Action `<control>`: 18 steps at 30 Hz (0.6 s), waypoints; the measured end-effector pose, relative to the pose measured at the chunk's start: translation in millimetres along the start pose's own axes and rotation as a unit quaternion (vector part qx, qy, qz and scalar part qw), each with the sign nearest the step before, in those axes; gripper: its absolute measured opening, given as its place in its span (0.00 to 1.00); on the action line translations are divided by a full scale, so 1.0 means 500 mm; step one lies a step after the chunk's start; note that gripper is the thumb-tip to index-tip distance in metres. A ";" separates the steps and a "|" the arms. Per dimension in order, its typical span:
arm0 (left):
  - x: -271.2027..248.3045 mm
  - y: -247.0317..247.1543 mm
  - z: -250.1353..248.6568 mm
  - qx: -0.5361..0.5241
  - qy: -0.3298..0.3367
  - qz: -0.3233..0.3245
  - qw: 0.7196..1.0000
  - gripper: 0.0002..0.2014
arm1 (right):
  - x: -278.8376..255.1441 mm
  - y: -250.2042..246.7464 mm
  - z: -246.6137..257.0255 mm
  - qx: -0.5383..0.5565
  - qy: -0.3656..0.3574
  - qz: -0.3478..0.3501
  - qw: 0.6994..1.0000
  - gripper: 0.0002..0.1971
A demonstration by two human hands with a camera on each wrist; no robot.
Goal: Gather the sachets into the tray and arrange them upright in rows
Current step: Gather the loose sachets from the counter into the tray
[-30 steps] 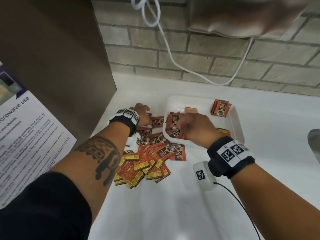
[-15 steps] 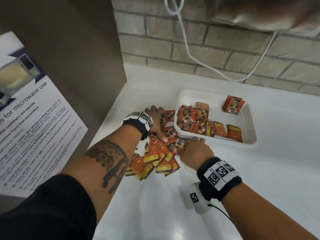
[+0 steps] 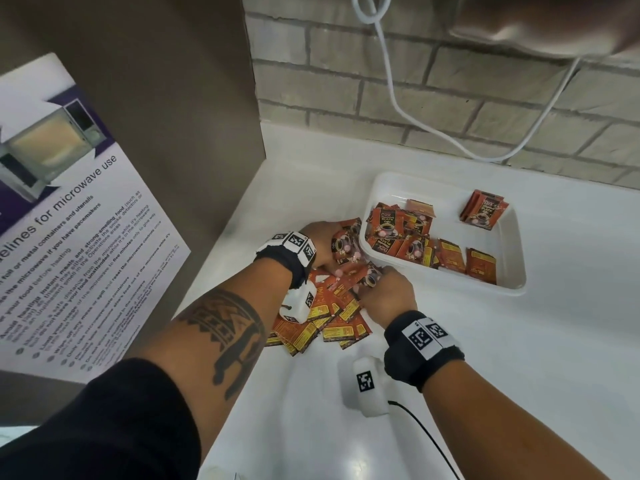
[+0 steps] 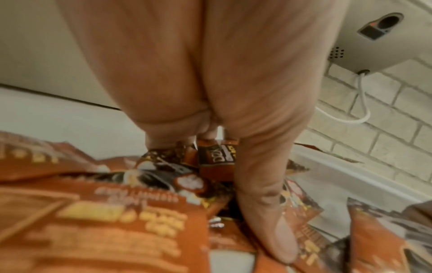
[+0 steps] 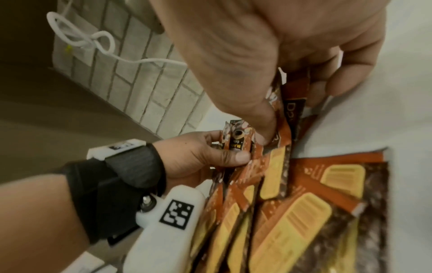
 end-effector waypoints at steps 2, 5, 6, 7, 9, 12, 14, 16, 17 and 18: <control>0.000 -0.006 0.009 -0.006 0.000 -0.020 1.000 0.42 | 0.000 -0.011 -0.004 0.034 -0.024 0.009 0.999 0.20; 0.003 -0.015 0.031 -0.030 -0.006 -0.059 0.998 0.32 | -0.003 -0.031 -0.010 0.066 -0.051 0.008 0.996 0.13; 0.003 -0.017 0.038 -0.041 -0.008 -0.076 0.996 0.31 | -0.006 -0.038 -0.011 0.076 -0.059 0.007 0.995 0.10; 0.002 -0.020 0.042 -0.052 -0.009 -0.095 0.994 0.31 | -0.011 -0.045 -0.010 0.086 -0.069 0.009 0.994 0.08; -0.001 -0.031 0.048 -0.073 -0.014 -0.134 0.988 0.30 | -0.026 -0.059 -0.002 0.084 -0.100 0.017 0.991 0.07; -0.013 -0.055 0.049 -0.101 -0.009 -0.173 0.980 0.25 | -0.049 -0.065 0.008 0.048 -0.143 0.046 0.987 0.07; -0.032 -0.075 0.047 -0.119 -0.004 -0.184 0.976 0.24 | -0.057 -0.066 0.010 0.050 -0.150 0.042 0.986 0.07; -0.059 -0.095 0.049 -0.131 -0.006 -0.189 0.973 0.23 | -0.061 -0.073 0.012 0.074 -0.156 0.015 0.985 0.06; -0.075 -0.104 0.052 -0.143 -0.010 -0.187 0.972 0.22 | -0.060 -0.080 0.013 0.087 -0.161 0.004 0.983 0.05; -0.095 -0.111 0.053 -0.157 -0.013 -0.185 0.970 0.19 | -0.061 -0.087 0.014 0.098 -0.164 -0.003 0.982 0.06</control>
Point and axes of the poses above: each hand's wrist, its own x-axis towards the middle knuckle, its own y-axis out of the palm, z = x × y, the point moved 2 cm from there along x, towards the middle knuckle, and after that the axes turned 7 degrees about y, right-handed, at the moved point
